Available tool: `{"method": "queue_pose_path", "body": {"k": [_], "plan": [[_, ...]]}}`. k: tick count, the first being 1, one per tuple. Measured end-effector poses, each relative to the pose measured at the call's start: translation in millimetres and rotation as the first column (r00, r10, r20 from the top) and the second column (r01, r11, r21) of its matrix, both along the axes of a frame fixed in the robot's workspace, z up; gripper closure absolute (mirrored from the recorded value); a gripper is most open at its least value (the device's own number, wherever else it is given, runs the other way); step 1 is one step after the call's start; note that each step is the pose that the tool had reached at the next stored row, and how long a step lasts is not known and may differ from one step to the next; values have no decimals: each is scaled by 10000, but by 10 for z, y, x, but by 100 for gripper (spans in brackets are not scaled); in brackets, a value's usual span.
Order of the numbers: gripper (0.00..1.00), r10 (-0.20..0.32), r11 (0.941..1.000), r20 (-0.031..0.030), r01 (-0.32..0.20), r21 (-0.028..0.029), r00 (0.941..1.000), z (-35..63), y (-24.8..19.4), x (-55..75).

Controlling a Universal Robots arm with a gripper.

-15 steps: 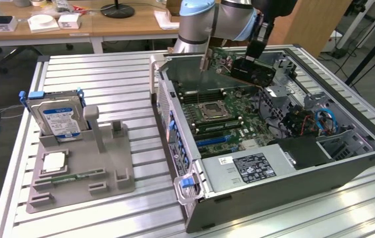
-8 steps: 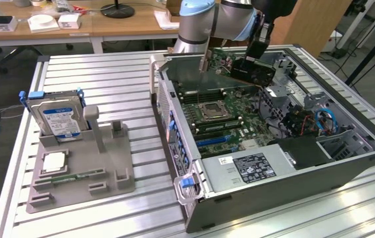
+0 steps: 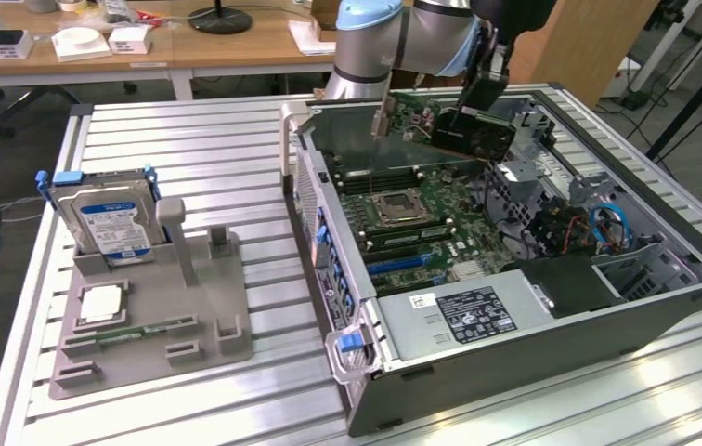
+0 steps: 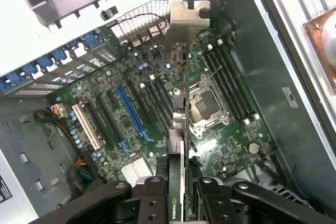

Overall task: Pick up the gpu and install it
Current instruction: 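Insert the gpu into the slot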

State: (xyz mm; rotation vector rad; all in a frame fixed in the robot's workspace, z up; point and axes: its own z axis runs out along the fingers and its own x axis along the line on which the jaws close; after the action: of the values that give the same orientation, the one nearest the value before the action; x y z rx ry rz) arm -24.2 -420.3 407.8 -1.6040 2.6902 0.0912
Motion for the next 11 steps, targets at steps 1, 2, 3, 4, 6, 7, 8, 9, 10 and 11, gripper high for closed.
{"method": "queue_pose_path", "body": {"k": [1,2,3,4,6,7,8,9,10,11], "plan": [[74,83,10000,0,-83,0,10000,0,0,0],[74,165,9999,0,-165,0,9999,-1,0,0],[74,244,9997,1,-244,1,9997,-2,0,0],[74,334,9994,0,-334,0,9994,-2,0,0],[74,497,9988,0,-497,0,9988,-2,0,0],[74,577,9983,0,-577,0,9983,-3,0,0],[74,657,9978,0,-657,0,9978,-3,0,0],[74,737,9973,0,-737,0,9973,-4,0,0],[74,815,9967,0,-815,0,9967,-4,0,0],[74,902,9959,0,-902,0,9959,-4,0,0]]}}
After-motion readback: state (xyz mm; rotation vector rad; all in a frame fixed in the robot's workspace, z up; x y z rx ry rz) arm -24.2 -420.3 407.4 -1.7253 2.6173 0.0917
